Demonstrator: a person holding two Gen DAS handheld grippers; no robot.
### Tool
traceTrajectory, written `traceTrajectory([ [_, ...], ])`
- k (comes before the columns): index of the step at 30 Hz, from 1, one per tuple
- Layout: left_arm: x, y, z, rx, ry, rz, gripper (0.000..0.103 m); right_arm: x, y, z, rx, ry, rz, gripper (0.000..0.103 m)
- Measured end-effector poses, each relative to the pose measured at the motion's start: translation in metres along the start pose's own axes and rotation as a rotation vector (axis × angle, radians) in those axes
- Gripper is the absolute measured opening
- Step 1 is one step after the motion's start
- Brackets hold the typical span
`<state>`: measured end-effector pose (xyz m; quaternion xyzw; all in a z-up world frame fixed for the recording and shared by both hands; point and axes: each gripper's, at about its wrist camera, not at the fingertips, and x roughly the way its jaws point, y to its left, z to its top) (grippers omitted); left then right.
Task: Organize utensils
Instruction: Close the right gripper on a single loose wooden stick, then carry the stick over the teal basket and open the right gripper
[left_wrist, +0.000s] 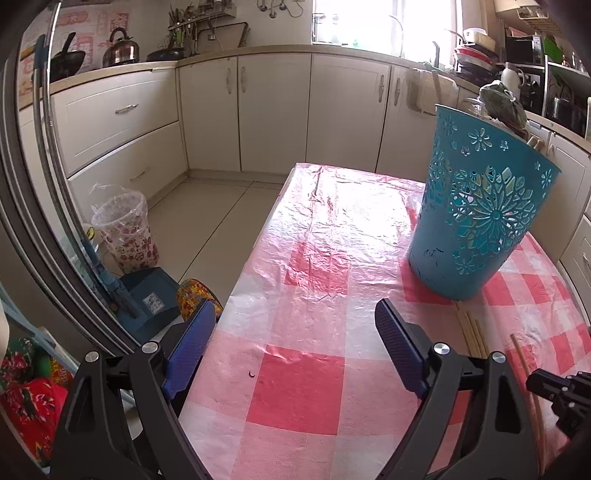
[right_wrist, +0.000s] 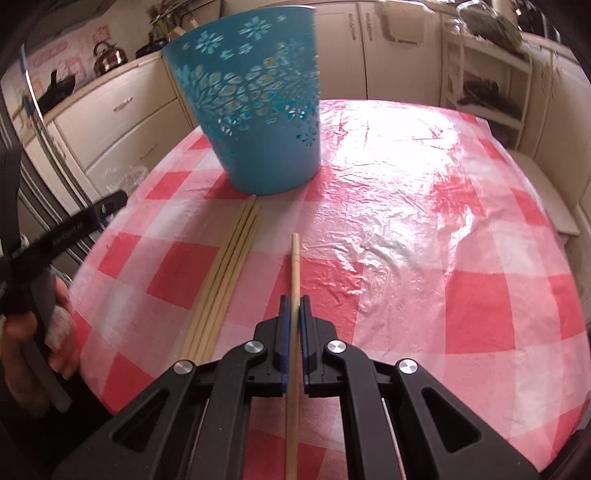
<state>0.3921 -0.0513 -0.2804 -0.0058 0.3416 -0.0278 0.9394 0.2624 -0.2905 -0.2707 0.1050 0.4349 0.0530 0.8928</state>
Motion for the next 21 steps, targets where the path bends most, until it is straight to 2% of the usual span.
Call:
traceTrajectory([
  [6,0.004,0.001,0.000,-0.006,0.021,0.001,0.085,-0.036,-0.031,0.014,0.191,-0.079,0.203,0.006],
  [13,0.004,0.003,-0.001,-0.013,0.025,0.008,0.085,-0.079,-0.033,0.052,0.275,-0.211,0.376,0.006],
  [17,0.005,0.002,0.000,-0.011,0.029,0.011,0.085,-0.098,-0.013,0.100,0.234,-0.324,0.421,0.006],
  [21,0.005,0.002,0.000,-0.014,0.029,0.005,0.085,-0.104,0.007,0.156,0.193,-0.467,0.409,0.006],
])
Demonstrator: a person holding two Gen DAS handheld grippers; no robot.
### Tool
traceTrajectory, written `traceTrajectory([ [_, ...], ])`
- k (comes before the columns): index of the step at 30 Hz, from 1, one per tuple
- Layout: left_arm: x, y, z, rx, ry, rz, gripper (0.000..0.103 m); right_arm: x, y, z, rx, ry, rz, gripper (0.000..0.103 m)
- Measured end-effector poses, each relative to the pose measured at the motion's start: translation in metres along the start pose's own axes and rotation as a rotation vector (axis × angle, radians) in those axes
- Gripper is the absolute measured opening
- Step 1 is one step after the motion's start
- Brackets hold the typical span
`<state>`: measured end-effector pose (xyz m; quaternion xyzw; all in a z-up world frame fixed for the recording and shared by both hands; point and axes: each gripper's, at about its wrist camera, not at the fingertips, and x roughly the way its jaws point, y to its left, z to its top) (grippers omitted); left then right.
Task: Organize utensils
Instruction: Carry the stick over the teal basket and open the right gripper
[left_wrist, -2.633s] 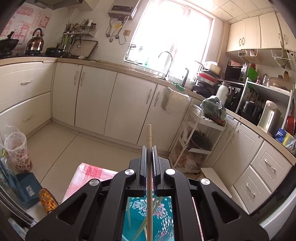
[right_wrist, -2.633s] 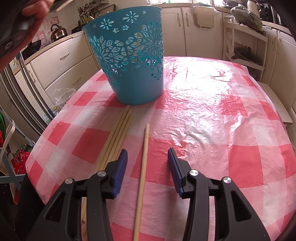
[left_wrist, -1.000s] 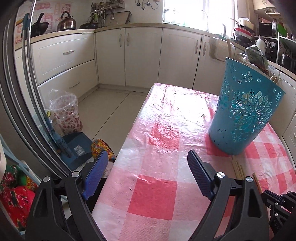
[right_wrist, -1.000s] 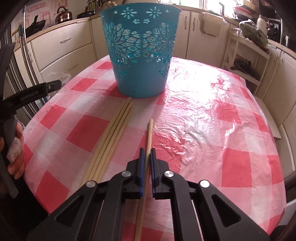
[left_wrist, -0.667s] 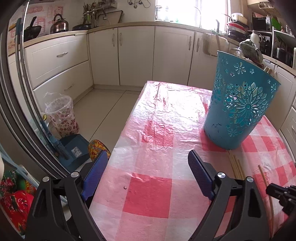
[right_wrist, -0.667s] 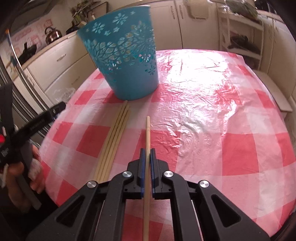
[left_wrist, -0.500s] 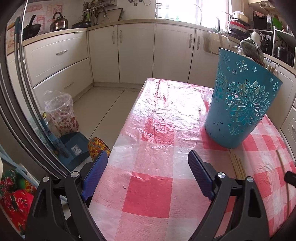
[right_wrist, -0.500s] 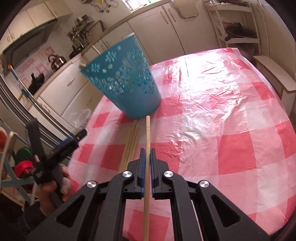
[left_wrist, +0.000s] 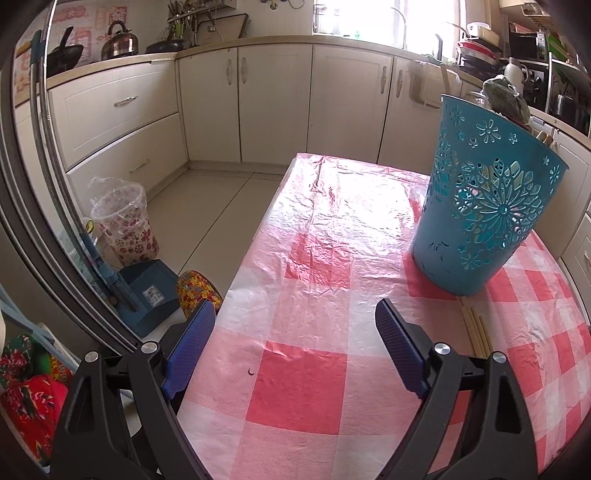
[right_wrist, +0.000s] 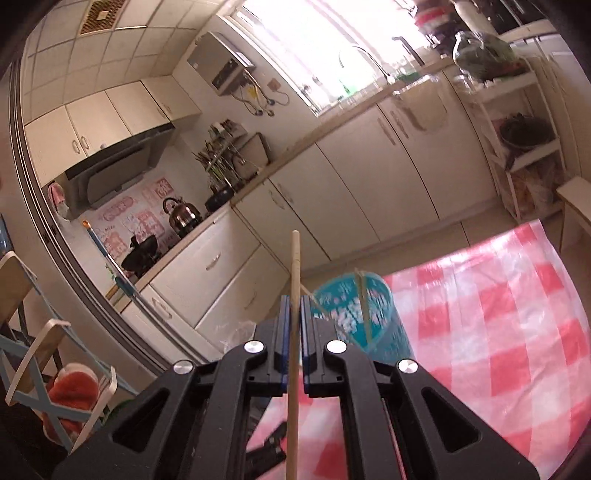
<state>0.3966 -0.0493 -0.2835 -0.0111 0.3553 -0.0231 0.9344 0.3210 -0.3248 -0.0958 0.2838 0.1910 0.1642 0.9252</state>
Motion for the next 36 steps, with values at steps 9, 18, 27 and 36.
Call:
traceTrajectory([
  [9,0.001,0.005,-0.001,-0.019,-0.005,-0.030,0.085,0.103,-0.002,0.036,-0.088,-0.071,-0.160,0.006],
  [18,0.001,0.004,0.000,-0.013,-0.007,-0.029,0.085,0.114,-0.006,0.013,-0.154,0.028,-0.224,0.013],
  [27,0.000,0.003,-0.001,-0.014,-0.007,-0.015,0.085,0.043,0.006,-0.003,-0.166,-0.029,-0.188,0.022],
  [36,-0.007,0.002,-0.002,-0.010,-0.041,0.002,0.085,-0.037,-0.017,-0.096,-0.177,0.075,-0.316,0.027],
])
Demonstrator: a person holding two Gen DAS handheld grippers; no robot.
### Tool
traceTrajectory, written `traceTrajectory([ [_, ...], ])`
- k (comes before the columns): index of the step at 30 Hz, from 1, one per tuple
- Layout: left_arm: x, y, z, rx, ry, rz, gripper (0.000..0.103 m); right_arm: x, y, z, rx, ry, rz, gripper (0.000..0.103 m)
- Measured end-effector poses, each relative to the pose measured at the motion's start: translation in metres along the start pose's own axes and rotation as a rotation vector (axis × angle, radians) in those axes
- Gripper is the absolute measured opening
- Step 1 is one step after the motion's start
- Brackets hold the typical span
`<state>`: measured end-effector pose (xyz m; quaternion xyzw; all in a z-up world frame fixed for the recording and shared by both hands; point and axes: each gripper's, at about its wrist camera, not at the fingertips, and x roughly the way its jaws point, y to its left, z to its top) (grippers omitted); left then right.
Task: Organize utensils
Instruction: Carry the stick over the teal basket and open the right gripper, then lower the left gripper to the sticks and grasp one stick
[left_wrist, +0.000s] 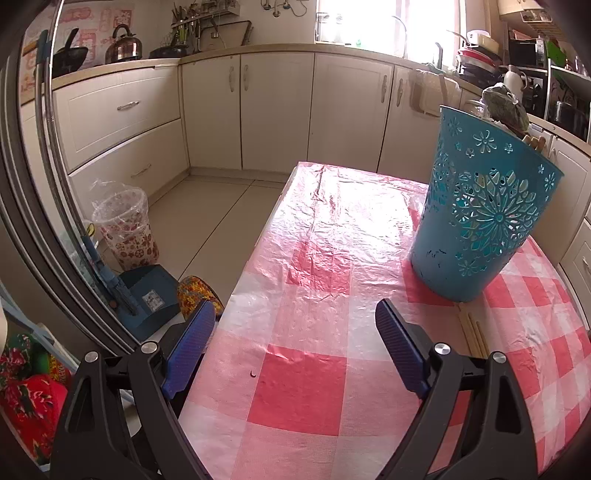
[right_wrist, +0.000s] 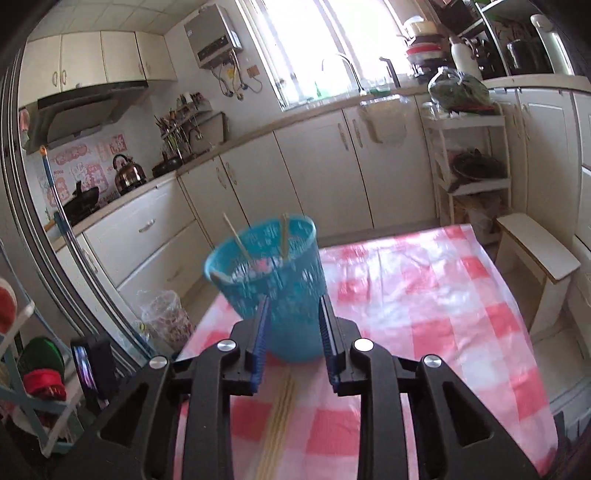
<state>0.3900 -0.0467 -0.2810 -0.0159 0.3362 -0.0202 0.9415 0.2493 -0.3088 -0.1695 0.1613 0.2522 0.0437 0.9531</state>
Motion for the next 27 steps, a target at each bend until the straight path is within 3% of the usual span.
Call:
traceTrajectory([
  [6,-0.004,-0.002,-0.001,0.008,-0.015,0.004,0.085,0.018,-0.016,-0.065,0.041,0.188,-0.048,0.027],
  [17,-0.004,0.001,-0.001,0.003,-0.019,-0.006,0.085,0.059,0.012,-0.084,-0.067,0.305,-0.035,0.027],
  [27,-0.004,-0.001,-0.002,0.019,-0.019,-0.007,0.085,0.085,0.018,-0.085,-0.096,0.358,-0.057,0.022],
])
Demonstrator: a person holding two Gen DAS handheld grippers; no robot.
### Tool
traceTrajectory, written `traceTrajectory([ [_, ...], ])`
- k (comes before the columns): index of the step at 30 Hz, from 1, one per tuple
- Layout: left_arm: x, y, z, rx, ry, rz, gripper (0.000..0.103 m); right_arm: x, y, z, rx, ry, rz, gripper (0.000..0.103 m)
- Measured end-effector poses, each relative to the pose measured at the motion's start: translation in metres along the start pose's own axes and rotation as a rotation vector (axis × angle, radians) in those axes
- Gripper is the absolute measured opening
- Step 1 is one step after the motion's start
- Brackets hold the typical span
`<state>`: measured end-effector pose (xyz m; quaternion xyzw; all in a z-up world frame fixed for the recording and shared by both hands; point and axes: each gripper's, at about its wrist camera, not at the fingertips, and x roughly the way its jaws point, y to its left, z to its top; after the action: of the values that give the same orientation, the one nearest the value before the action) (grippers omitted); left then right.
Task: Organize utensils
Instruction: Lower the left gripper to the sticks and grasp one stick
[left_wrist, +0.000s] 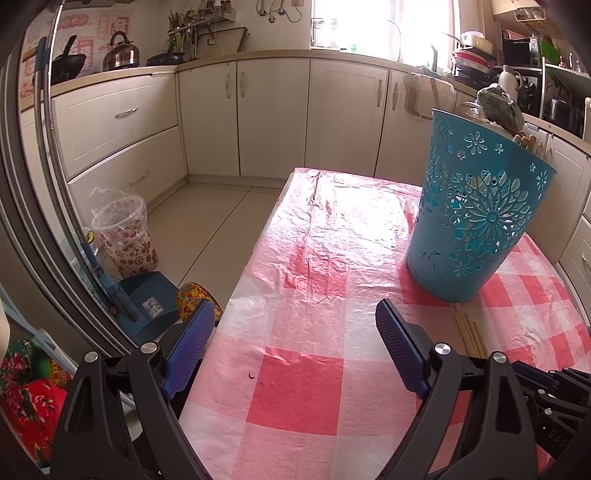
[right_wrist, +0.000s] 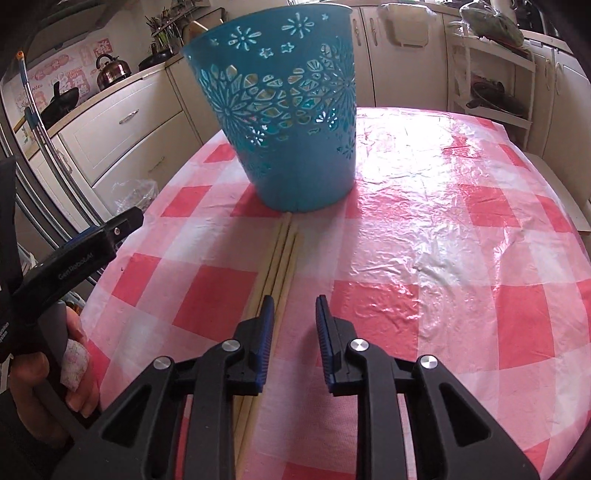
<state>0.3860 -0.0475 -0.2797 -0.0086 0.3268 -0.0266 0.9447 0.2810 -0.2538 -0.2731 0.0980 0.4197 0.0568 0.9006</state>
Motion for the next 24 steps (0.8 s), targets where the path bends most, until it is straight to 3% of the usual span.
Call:
traceTrajectory([
  [8,0.000,-0.002,0.000,0.016,0.002,0.001,0.085,0.006,0.009,0.001,-0.073,0.003,-0.060,0.020],
  [11,0.004,-0.010,0.001,0.055,0.038,-0.008,0.085,0.006,0.011,0.002,-0.116,0.012,-0.070,0.014],
  [15,-0.003,-0.037,-0.006,0.102,0.092,-0.133,0.085,0.000,-0.005,0.002,-0.142,0.039,-0.070,0.007],
  [20,-0.006,-0.081,-0.013,0.192,0.145,-0.180,0.085,-0.013,-0.045,-0.002,-0.028,0.026,-0.043,0.005],
  [24,0.003,-0.103,-0.017,0.247,0.193,-0.146,0.085,-0.013,-0.053,-0.001,0.023,0.023,-0.005,0.005],
])
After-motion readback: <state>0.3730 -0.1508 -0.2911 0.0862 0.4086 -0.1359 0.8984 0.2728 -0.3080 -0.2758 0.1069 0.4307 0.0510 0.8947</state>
